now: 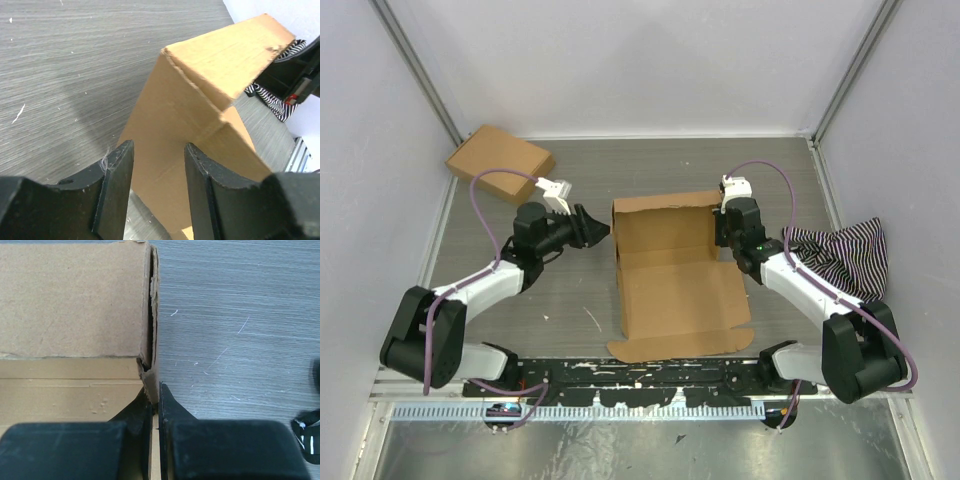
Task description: Fold the paper box
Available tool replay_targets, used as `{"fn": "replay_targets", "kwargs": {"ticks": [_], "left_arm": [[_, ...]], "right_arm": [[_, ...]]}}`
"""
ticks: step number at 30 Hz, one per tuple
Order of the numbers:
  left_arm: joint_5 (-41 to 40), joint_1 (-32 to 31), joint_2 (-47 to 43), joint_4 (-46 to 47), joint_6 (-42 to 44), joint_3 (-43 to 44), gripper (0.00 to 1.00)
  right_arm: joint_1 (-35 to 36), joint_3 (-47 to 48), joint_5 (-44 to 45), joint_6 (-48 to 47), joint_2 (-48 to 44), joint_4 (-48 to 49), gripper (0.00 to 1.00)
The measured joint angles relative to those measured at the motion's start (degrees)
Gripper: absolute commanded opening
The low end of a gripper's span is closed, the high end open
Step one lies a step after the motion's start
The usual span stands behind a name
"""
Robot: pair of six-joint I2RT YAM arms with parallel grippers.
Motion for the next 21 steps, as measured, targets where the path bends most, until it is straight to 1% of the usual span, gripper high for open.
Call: {"fn": "replay_targets", "kwargs": {"ticks": [5,9,15,21], "left_arm": [[-2.2,-1.0,-7.9,-4.9,1.6,-0.8,0.53],[-5.0,-1.4,-12.1,-7.6,3.1,-2.4,0.54],[-8.9,-1.4,-10.8,-10.2,4.3,-2.8,0.55],[-11.3,-1.4,-6.1,-11.1,5.6,-1.8,0.57]], "right_arm": [[0.0,0.0,0.0,0.2,0.0,-0.1,0.01],[0.0,0.0,1.0,0.6,0.2,-0.1,0.01],[0.0,3.5,1.9,2.5,3.3,-2.1,0.01],[0.0,8.7,1.4,4.3,7.6,-5.7,0.01]]}}
